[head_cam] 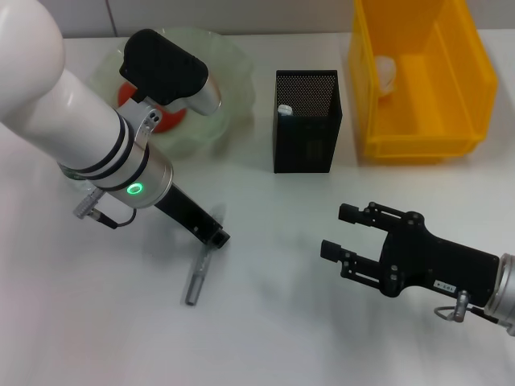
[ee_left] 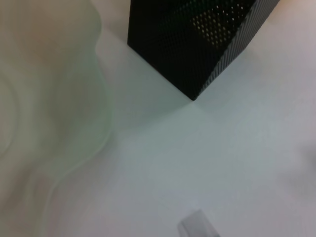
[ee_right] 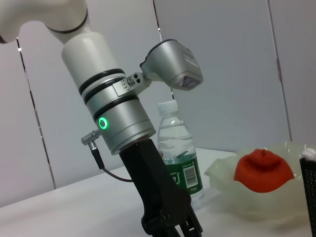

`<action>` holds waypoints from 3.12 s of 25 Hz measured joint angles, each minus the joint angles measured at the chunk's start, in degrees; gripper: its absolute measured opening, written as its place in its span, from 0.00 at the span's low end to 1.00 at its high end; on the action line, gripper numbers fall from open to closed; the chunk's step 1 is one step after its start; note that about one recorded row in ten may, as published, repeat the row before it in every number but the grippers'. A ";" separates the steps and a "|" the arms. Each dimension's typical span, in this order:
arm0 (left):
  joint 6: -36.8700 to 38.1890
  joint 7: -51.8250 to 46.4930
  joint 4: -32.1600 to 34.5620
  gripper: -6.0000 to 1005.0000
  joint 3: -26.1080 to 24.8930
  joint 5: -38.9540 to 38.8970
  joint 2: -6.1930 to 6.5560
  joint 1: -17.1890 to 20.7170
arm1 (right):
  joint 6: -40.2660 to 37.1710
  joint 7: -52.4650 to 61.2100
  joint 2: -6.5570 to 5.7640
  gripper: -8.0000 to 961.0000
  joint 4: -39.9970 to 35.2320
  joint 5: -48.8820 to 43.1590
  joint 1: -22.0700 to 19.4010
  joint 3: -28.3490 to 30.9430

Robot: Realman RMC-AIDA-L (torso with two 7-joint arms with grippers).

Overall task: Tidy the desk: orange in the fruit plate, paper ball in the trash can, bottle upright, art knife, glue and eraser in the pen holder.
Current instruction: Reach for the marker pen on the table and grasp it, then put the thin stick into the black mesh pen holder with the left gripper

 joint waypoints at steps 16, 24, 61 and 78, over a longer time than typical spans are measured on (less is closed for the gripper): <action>-1.51 1.58 -1.24 0.29 0.00 0.06 0.03 -0.43 | 0.78 0.09 0.00 0.68 0.21 0.00 1.07 0.00; -1.56 2.31 -1.25 0.19 -0.14 0.45 0.09 -0.46 | 1.13 0.18 0.00 0.68 0.20 0.02 1.98 0.04; -17.20 64.11 -6.65 0.15 -7.75 -72.50 0.06 4.88 | 2.63 -0.39 0.28 0.69 3.60 0.80 2.28 -0.35; -23.23 105.91 -28.54 0.16 6.26 -108.50 0.03 1.86 | 1.70 -0.26 0.35 0.71 4.87 0.79 3.05 -0.62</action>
